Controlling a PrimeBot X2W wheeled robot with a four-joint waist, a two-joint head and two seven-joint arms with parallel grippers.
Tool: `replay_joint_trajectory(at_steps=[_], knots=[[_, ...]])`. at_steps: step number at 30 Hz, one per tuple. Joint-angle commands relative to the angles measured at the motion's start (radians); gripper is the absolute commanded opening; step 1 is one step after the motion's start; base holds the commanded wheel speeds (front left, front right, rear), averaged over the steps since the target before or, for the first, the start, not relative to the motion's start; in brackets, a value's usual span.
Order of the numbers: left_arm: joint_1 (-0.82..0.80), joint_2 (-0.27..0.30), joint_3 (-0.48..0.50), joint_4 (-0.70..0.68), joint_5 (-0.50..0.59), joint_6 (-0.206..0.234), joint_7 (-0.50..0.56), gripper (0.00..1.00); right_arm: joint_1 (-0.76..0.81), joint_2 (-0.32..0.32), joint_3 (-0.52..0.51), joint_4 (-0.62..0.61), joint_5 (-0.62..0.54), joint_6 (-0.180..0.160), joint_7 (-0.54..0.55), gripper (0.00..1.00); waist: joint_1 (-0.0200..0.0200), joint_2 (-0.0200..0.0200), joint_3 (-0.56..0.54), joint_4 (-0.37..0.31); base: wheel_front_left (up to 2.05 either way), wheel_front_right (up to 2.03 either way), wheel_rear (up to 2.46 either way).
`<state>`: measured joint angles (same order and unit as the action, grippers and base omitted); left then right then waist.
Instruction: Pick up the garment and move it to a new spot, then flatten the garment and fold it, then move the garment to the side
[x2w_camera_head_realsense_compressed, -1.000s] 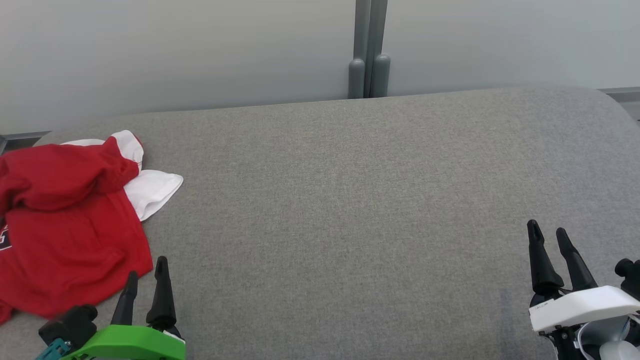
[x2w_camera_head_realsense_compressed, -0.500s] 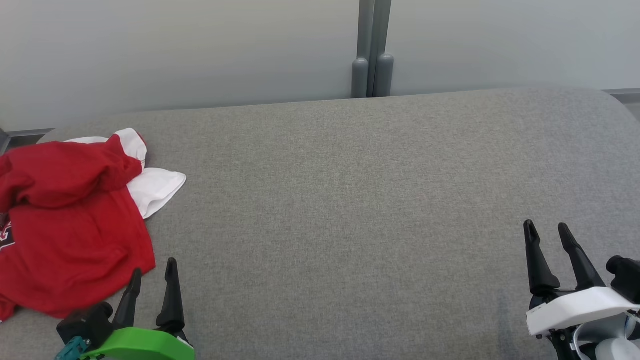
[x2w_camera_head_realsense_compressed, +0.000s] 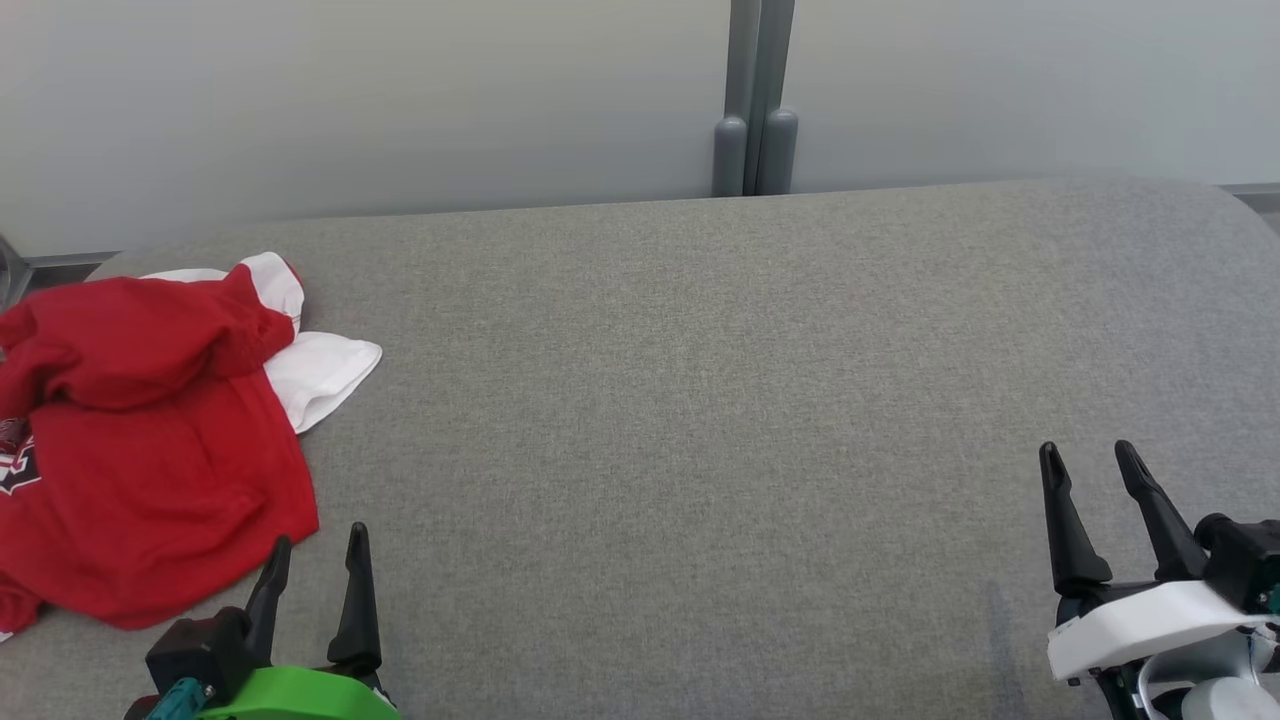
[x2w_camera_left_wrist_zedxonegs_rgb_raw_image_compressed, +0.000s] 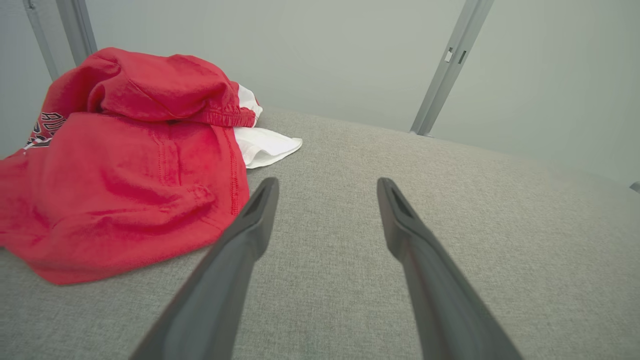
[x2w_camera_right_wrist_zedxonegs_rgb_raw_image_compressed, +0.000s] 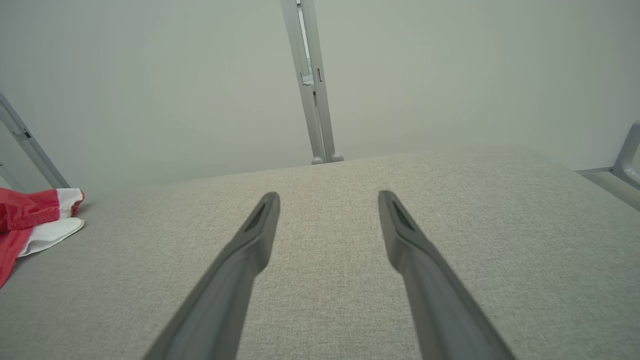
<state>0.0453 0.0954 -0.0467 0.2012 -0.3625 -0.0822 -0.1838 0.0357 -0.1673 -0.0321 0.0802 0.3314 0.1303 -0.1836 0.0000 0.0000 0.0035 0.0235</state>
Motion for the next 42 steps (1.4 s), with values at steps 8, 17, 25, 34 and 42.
replay_joint_trajectory(at_steps=[8, 17, 25, 34, 42], knots=[[0.021, 0.009, -0.001, 0.006, 0.084, 0.002, -0.024, 1.00, 0.018, -0.008, 0.004, -0.011, -0.087, 0.001, -0.025, 1.00, 0.0000, 0.0000, -0.003, 0.000, 0.00, 0.00, 0.00], [0.025, 0.007, -0.002, 0.020, 0.155, -0.002, -0.043, 1.00, 0.030, -0.014, 0.004, -0.011, -0.155, 0.001, -0.044, 1.00, 0.0000, 0.0000, -0.004, -0.001, 0.00, 0.00, 0.00], [0.026, 0.004, -0.002, 0.020, 0.213, -0.006, -0.059, 1.00, 0.035, -0.019, 0.002, -0.016, -0.215, 0.001, -0.060, 1.00, 0.0000, 0.0000, -0.001, 0.004, 0.00, 0.00, 0.00], [0.035, 0.000, -0.003, 0.023, 0.280, -0.011, -0.077, 1.00, 0.042, -0.022, 0.006, -0.022, -0.282, 0.001, -0.077, 1.00, 0.0000, 0.0000, 0.000, 0.010, 0.00, 0.00, 0.00], [0.041, -0.005, 0.002, 0.027, 0.298, -0.013, -0.083, 1.00, 0.041, -0.022, 0.008, -0.017, -0.300, 0.001, -0.082, 1.00, 0.0000, 0.0000, 0.002, 0.010, 0.00, 0.00, 0.00]])
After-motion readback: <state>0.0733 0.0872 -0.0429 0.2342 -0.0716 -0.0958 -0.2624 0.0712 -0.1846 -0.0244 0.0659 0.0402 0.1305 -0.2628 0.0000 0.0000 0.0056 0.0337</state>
